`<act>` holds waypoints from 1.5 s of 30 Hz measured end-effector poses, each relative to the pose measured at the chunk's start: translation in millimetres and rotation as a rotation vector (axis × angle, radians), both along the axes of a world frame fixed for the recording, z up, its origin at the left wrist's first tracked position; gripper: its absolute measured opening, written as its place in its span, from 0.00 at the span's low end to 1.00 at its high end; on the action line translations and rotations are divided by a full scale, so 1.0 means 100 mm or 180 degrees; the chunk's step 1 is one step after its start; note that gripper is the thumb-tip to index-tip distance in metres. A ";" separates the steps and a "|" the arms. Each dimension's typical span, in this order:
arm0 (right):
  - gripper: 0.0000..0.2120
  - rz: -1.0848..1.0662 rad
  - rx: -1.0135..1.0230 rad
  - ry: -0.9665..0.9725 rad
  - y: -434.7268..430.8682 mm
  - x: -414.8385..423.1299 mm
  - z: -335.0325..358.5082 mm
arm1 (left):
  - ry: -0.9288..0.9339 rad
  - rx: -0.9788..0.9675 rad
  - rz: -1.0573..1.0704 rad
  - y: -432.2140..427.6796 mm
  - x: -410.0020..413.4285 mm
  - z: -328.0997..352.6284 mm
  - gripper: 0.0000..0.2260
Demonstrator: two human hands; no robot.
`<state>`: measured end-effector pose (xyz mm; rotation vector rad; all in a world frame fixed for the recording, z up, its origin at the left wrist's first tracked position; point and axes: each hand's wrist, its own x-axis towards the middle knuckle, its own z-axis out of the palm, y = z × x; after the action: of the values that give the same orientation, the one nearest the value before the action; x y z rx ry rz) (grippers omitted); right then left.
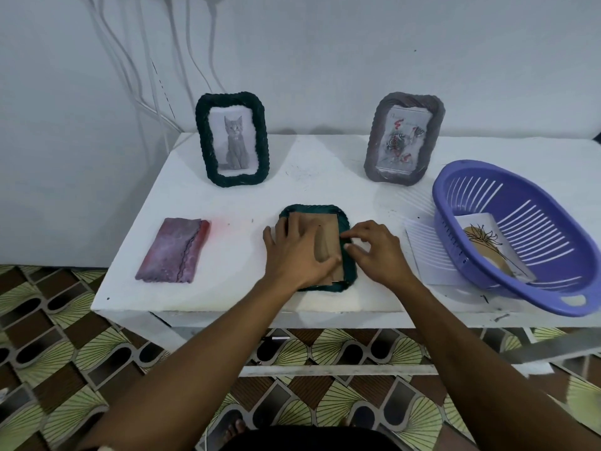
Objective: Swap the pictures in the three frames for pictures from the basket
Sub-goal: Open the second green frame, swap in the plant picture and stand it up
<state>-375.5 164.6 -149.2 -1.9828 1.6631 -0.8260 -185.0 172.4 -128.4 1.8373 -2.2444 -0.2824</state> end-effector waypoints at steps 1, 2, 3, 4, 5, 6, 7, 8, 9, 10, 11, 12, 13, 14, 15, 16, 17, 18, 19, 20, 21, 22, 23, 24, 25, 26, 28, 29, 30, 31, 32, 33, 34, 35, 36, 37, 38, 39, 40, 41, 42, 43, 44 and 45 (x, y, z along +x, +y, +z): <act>0.10 -0.0001 -0.0017 -0.0008 0.00 -0.01 -0.03 | -0.0080 -0.0088 0.0017 0.01 0.00 -0.04 0.31; 0.10 -0.0012 -0.0070 -0.0058 0.00 -0.02 -0.04 | -0.0070 -0.0195 0.0033 0.02 0.01 -0.07 0.30; 0.10 -0.0028 -0.0124 -0.0103 0.01 -0.03 -0.05 | -0.0018 -0.0295 0.0045 0.04 0.02 -0.08 0.29; 0.10 -0.0044 -0.0165 -0.0131 0.02 -0.03 -0.06 | 0.0031 -0.0386 0.0061 0.06 0.02 -0.08 0.29; 0.11 -0.0062 -0.0189 -0.0149 0.03 -0.03 -0.06 | 0.0053 -0.0479 0.0085 0.07 0.01 -0.08 0.29; 0.11 -0.0087 -0.0200 -0.0162 0.03 -0.02 -0.06 | 0.0050 -0.0563 0.0111 0.08 0.01 -0.08 0.29; 0.11 -0.0114 -0.0201 -0.0167 0.03 -0.02 -0.06 | 0.0056 -0.0617 0.0137 0.09 0.01 -0.08 0.30; 0.11 -0.0135 -0.0197 -0.0157 0.03 -0.01 -0.07 | 0.0103 -0.0644 0.0164 0.10 0.02 -0.07 0.30; 0.11 -0.0151 -0.0194 -0.0136 0.03 -0.01 -0.07 | 0.0203 -0.0665 0.0181 0.10 0.02 -0.07 0.30; 0.11 -0.0160 -0.0200 -0.0106 0.03 -0.01 -0.07 | 0.0337 -0.0696 0.0186 0.11 0.03 -0.06 0.29; 0.11 -0.0166 -0.0213 -0.0072 0.03 -0.01 -0.07 | 0.0497 -0.0740 0.0184 0.11 0.03 -0.04 0.29; 0.11 -0.0168 -0.0223 -0.0036 0.03 -0.01 -0.07 | 0.0690 -0.0771 0.0190 0.12 0.04 -0.03 0.28; 0.11 -0.0172 -0.0229 -0.0007 0.02 -0.01 -0.07 | 0.0917 -0.0760 0.0217 0.13 0.04 0.00 0.28; 0.12 -0.0177 -0.0228 0.0012 0.02 -0.01 -0.07 | 0.1161 -0.0703 0.0258 0.14 0.05 0.04 0.29; 0.12 -0.0185 -0.0222 0.0021 0.02 -0.01 -0.07 | 0.1390 -0.0642 0.0296 0.14 0.07 0.08 0.29; 0.12 -0.0194 -0.0211 0.0026 0.02 -0.01 -0.06 | 0.1570 -0.0614 0.0323 0.14 0.11 0.13 0.30; 0.12 -0.0205 -0.0205 0.0028 0.02 -0.01 -0.06 | 0.1680 -0.0621 0.0338 0.13 0.16 0.17 0.30; 0.11 -0.0216 -0.0204 0.0025 0.03 0.00 -0.06 | 0.1712 -0.0632 0.0344 0.11 0.24 0.20 0.30; 0.11 -0.0225 -0.0208 0.0008 0.03 0.00 -0.06 | 0.1650 -0.0621 0.0354 0.09 0.35 0.23 0.31; 0.11 -0.0229 -0.0217 -0.0029 0.04 0.00 -0.06 | 0.1485 -0.0582 0.0386 0.08 0.46 0.24 0.31; 0.11 -0.0225 -0.0231 -0.0078 0.04 0.00 -0.06 | 0.1263 -0.0522 0.0434 0.06 0.59 0.23 0.31; 0.10 -0.0221 -0.0246 -0.0121 0.04 0.00 -0.07 | 0.1037 -0.0462 0.0480 0.05 0.72 0.20 0.32; 0.10 -0.0221 -0.0260 -0.0138 0.04 0.00 -0.07 | 0.0837 -0.0423 0.0505 0.04 0.84 0.17 0.31; 0.10 -0.0230 -0.0268 -0.0137 0.04 0.01 -0.07 | 0.0654 -0.0405 0.0486 0.04 0.94 0.14 0.31; 0.10 -0.0247 -0.0272 -0.0135 0.04 0.00 -0.07 | 0.0473 -0.0403 0.0420 0.04 1.02 0.10 0.31; 0.10 -0.0258 -0.0274 -0.0140 0.03 0.01 -0.07 | 0.0290 -0.0387 0.0329 0.03 1.08 0.06 0.31; 0.10 -0.0257 -0.0296 -0.0148 0.03 0.02 -0.08 | -0.0042 -0.0285 0.0146 0.02 1.15 -0.02 0.32; 0.10 -0.0251 -0.0304 -0.0146 0.04 0.02 -0.08 | -0.0147 -0.0224 0.0088 0.01 1.17 -0.06 0.32; 0.10 -0.0252 -0.0309 -0.0143 0.04 0.02 -0.09 | -0.0208 -0.0201 0.0047 0.01 1.18 -0.09 0.32; 0.10 -0.0254 -0.0312 -0.0138 0.04 0.02 -0.09 | -0.0237 -0.0222 0.0024 0.01 1.18 -0.11 0.31; 0.10 -0.0261 -0.0310 -0.0132 0.05 0.02 -0.09 | -0.0235 -0.0279 0.0007 0.02 1.18 -0.11 0.31; 0.10 -0.0268 -0.0308 -0.0122 0.05 0.02 -0.08 | -0.0180 -0.0342 -0.0006 0.02 1.17 -0.10 0.30; 0.10 -0.0272 -0.0305 -0.0114 0.05 0.02 -0.08 | -0.0050 -0.0391 -0.0024 0.01 1.14 -0.07 0.29; 0.10 -0.0272 -0.0297 -0.0109 0.06 0.03 -0.08 | 0.0129 -0.0424 -0.0053 -0.01 1.10 -0.02 0.29; 0.10 -0.0273 -0.0292 -0.0103 0.06 0.03 -0.08 | 0.0303 -0.0437 -0.0095 -0.03 1.03 0.02 0.29; 0.10 -0.0273 -0.0291 -0.0093 0.06 0.03 -0.08 | 0.0390 -0.0436 -0.0151 -0.05 0.94 0.06 0.29; 0.10 -0.0275 -0.0291 -0.0084 0.06 0.02 -0.07 | 0.0366 -0.0431 -0.0204 -0.08 0.85 0.07 0.28; 0.10 -0.0280 -0.0290 -0.0079 0.06 0.03 -0.07 | 0.0278 -0.0403 -0.0234 -0.10 0.76 0.07 0.27; 0.10 -0.0286 -0.0286 -0.0078 0.06 0.03 -0.07 | 0.0226 -0.0326 -0.0220 -0.11 0.68 0.06 0.27; 0.10 -0.0292 -0.0277 -0.0075 0.06 0.03 -0.06 | 0.0258 -0.0219 -0.0168 -0.12 0.61 0.03 0.27; 0.10 -0.0295 -0.0264 -0.0074 0.06 0.03 -0.06 | 0.0356 -0.0139 -0.0092 -0.12 0.57 -0.01 0.28; 0.10 -0.0298 -0.0256 -0.0077 0.06 0.03 -0.06 | 0.0494 -0.0103 -0.0015 -0.12 0.54 -0.04 0.28; 0.11 -0.0298 -0.0249 -0.0079 0.06 0.03 -0.06 | 0.0659 -0.0094 0.0053 -0.12 0.53 -0.07 0.29; 0.11 -0.0295 -0.0243 -0.0078 0.06 0.04 -0.06 | 0.0825 -0.0091 0.0110 -0.12 0.53 -0.08 0.28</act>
<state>-371.9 170.8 -154.9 -1.9498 1.7447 -0.9568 -131.6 160.8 -136.8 1.7133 -2.0293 -0.4519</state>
